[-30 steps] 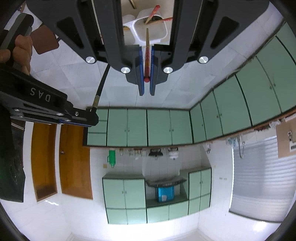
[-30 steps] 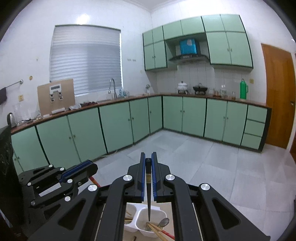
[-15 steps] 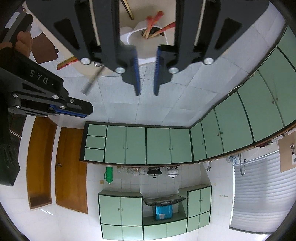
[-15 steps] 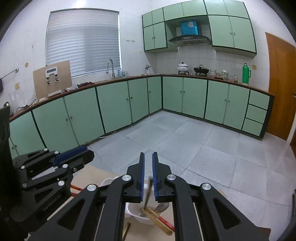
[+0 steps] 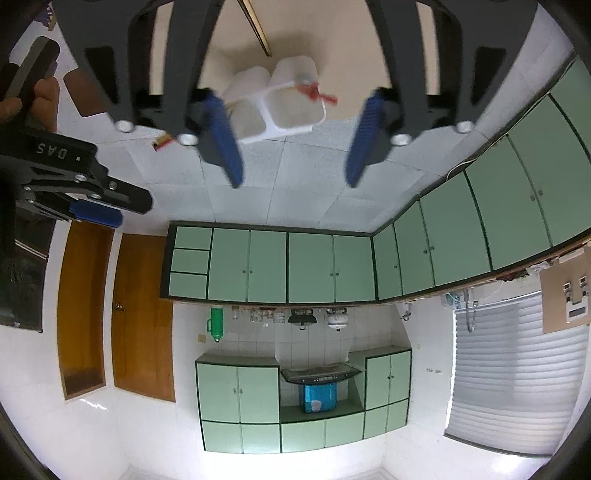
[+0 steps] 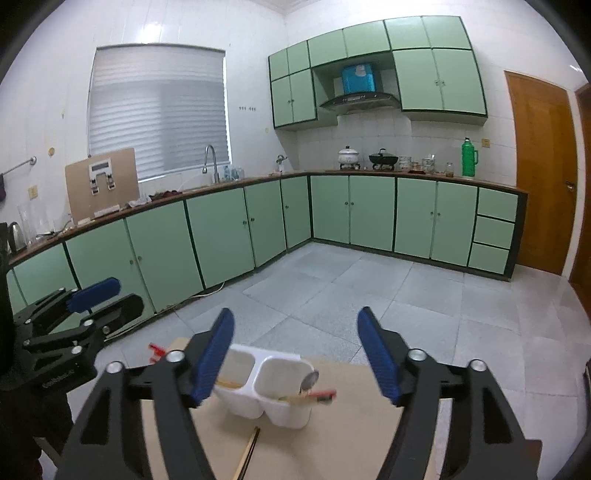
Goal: Organize utensils
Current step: 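Withdraw both open tools back to the last two chopsticks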
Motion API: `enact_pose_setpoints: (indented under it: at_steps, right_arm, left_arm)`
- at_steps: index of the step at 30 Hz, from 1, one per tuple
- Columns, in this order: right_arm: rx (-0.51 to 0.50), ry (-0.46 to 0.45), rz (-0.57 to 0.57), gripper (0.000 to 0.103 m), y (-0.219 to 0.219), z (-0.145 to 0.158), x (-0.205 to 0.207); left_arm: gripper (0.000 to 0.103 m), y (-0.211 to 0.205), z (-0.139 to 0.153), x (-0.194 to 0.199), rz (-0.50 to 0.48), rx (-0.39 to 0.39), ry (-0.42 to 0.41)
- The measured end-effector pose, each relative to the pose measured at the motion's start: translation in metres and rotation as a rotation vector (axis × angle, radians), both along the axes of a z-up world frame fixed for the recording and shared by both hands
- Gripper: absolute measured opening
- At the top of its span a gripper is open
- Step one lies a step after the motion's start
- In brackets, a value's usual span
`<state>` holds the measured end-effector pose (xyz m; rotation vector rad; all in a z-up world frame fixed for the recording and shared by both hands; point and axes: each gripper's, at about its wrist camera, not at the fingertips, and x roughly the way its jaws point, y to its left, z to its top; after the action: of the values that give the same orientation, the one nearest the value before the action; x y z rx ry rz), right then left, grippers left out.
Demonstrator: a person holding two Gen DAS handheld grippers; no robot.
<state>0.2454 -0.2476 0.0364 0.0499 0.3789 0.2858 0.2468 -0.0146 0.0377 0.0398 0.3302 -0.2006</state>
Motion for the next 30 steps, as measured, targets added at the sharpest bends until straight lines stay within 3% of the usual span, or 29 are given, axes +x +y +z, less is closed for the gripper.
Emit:
enact_pose_setpoints:
  at_steps: [8,17,24,30]
  right_arm:
    - [0.024,-0.013,-0.036,0.097,-0.01,-0.034,-0.069]
    - [0.025,0.119,-0.058,0.097,-0.012,-0.096,-0.106]
    - [0.001,0.227,-0.053,0.097,-0.001,-0.145,-0.119]
    - [-0.012,0.34,-0.051,0.097,0.015,-0.19,-0.127]
  left_arm:
    - [0.076,0.011,-0.036,-0.06,0.007,-0.041,0.054]
    - [0.086,0.024,-0.103,-0.097,0.034,-0.014,0.166]
    - [0.086,0.03,-0.161,-0.109,0.057,0.008,0.295]
    - [0.086,0.031,-0.191,-0.115,0.068,0.031,0.371]
